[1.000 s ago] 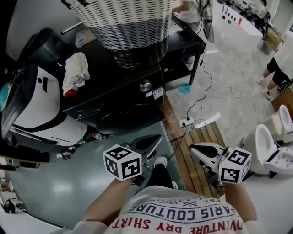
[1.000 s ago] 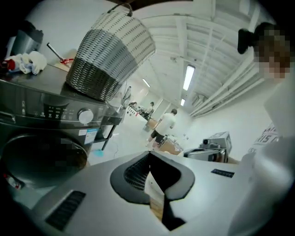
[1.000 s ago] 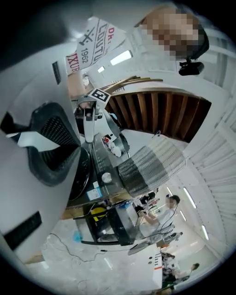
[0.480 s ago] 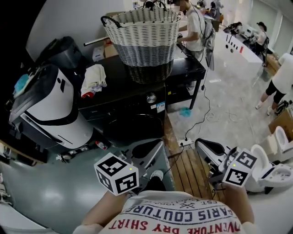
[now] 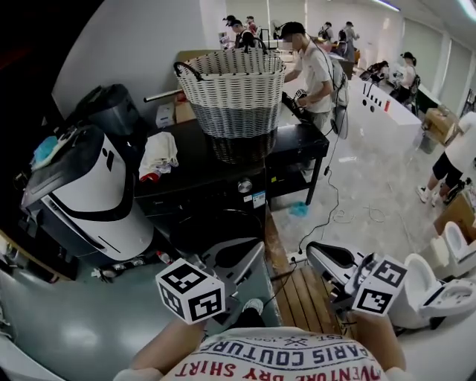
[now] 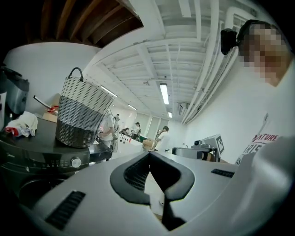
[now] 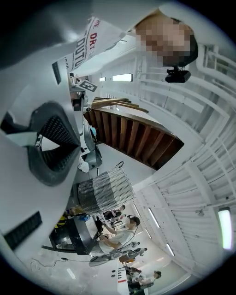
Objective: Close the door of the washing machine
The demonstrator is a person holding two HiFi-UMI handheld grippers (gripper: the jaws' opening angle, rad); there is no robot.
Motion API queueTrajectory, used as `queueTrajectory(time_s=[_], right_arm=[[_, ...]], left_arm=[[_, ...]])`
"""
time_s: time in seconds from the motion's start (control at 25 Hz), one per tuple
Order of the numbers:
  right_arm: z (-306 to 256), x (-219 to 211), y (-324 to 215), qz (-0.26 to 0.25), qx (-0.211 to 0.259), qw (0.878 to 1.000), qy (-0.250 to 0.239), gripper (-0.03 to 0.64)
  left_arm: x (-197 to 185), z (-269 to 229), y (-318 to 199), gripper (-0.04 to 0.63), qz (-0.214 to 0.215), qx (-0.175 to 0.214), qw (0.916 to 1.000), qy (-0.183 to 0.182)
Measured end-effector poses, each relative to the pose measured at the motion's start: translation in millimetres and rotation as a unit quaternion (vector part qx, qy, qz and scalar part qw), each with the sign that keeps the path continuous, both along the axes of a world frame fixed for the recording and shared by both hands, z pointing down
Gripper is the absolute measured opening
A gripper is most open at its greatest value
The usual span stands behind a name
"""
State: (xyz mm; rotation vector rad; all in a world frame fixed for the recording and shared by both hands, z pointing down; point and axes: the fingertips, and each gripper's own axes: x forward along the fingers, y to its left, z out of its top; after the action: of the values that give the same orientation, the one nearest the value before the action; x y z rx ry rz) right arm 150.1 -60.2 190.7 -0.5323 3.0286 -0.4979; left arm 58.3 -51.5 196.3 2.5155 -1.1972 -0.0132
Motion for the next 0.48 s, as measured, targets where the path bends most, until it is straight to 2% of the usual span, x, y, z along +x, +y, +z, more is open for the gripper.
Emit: queueTrajectory(time_s=[0.48], right_arm=[[0,9,8,-0.01,0.005,1.0,-0.005,0.021]], left_arm=[[21,1,9,0.025,0.006,-0.001,0.9999,-0.009]])
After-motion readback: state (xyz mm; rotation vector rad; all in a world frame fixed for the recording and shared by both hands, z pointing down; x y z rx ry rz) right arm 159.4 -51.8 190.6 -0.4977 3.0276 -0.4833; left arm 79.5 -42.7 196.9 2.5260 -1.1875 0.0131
